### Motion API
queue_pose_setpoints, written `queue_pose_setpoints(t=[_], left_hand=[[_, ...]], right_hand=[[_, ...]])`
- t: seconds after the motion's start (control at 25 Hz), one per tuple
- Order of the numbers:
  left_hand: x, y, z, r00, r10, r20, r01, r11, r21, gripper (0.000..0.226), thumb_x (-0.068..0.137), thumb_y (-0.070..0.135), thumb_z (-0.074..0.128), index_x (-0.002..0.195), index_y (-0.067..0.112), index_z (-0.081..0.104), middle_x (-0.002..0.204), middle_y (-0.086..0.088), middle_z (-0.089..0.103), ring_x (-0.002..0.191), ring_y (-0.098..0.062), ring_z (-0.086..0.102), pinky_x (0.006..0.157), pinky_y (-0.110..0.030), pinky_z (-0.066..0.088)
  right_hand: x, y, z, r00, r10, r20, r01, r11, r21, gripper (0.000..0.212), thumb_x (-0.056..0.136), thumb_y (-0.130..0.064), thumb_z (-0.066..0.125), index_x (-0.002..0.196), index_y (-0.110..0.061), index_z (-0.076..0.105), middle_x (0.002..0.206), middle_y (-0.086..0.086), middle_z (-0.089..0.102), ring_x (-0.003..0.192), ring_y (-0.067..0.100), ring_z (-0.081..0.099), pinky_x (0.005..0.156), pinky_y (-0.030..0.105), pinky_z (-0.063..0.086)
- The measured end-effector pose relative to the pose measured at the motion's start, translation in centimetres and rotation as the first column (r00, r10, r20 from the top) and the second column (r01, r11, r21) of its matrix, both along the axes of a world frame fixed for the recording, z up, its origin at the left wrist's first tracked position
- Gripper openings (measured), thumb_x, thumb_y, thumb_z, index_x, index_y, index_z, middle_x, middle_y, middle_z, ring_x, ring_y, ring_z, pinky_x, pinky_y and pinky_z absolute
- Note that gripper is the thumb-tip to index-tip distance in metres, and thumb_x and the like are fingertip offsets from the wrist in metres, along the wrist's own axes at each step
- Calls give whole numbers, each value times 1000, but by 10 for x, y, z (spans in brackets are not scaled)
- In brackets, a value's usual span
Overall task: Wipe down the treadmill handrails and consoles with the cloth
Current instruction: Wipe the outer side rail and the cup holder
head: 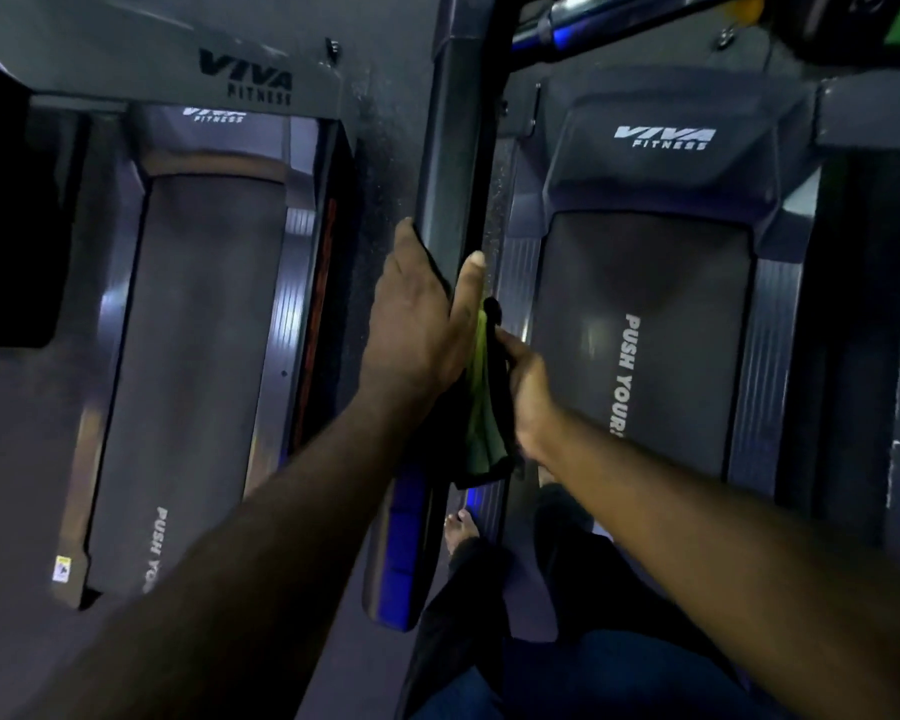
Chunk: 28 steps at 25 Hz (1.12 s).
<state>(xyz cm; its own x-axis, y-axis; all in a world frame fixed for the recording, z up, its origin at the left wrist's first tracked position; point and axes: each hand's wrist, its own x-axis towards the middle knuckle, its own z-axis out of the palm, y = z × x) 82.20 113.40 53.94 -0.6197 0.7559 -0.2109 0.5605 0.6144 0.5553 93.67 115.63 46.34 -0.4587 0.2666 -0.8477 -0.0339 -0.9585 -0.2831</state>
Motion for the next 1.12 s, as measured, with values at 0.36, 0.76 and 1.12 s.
queue_pose_setpoints(t=[0.36,0.76,1.12], left_hand=[[-4,0,-3,999,5,49,-5,1000,12,81,107,57,44,166,10,13,168,-17,31,152,-26,31,114,-25,21],[-8,-5,5,975,-9,221,-6,998,65,83,107,66,30,168,14,9,171,-13,25,156,-22,26,118,-29,21],[-25,11,21,913,69,401,-68,998,-17,68,103,55,44,163,29,24,143,14,49,125,-5,50,96,-21,34]], right_hand=[[-52,92,-1,997,-47,57,33,971,237,52,102,-51,52,112,-5,74,104,16,76,87,28,73,78,34,61],[-86,136,18,976,-105,190,-30,801,598,45,105,-46,55,140,-18,59,136,11,69,126,29,66,112,55,50],[-45,180,44,794,108,599,-386,-671,633,61,107,-35,57,162,-27,33,173,18,16,161,36,15,125,58,26]])
